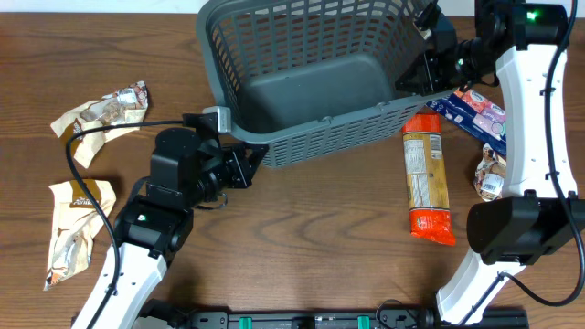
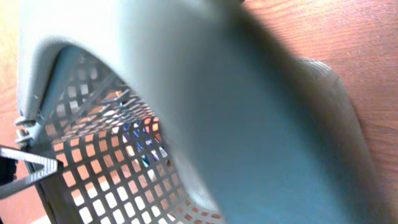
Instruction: Pack container
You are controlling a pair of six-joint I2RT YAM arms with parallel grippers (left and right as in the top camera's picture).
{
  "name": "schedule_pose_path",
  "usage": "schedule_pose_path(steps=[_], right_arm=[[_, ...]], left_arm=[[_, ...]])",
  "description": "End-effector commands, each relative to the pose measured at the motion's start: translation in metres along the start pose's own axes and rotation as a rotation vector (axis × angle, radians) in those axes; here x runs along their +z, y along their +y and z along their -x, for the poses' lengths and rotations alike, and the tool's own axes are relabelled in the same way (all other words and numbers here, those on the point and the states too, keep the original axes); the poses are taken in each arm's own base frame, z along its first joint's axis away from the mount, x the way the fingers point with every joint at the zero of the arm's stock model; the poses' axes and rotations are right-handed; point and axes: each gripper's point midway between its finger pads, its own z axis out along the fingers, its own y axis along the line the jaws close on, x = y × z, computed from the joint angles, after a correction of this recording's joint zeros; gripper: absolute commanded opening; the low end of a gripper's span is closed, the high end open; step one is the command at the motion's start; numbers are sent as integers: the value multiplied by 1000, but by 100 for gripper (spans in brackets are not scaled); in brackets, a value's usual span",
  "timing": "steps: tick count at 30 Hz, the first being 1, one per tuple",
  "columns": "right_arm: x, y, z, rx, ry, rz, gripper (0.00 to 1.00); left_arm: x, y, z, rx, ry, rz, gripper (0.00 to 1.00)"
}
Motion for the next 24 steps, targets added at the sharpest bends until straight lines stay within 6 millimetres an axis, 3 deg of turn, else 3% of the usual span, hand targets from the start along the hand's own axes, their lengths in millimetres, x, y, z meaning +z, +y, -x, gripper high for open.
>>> schedule_pose_path(steps=[1, 10, 24], right_arm=[[10, 10, -4, -15, 36, 5, 1], [22, 28, -6, -66, 78, -10, 1], [24, 30, -13, -60, 113, -28, 1]], left_arm=[[-2, 5, 8, 10, -23, 20, 6], [-4, 7, 17, 12, -56, 18, 6], [-9, 17, 31, -1, -102, 38, 6]])
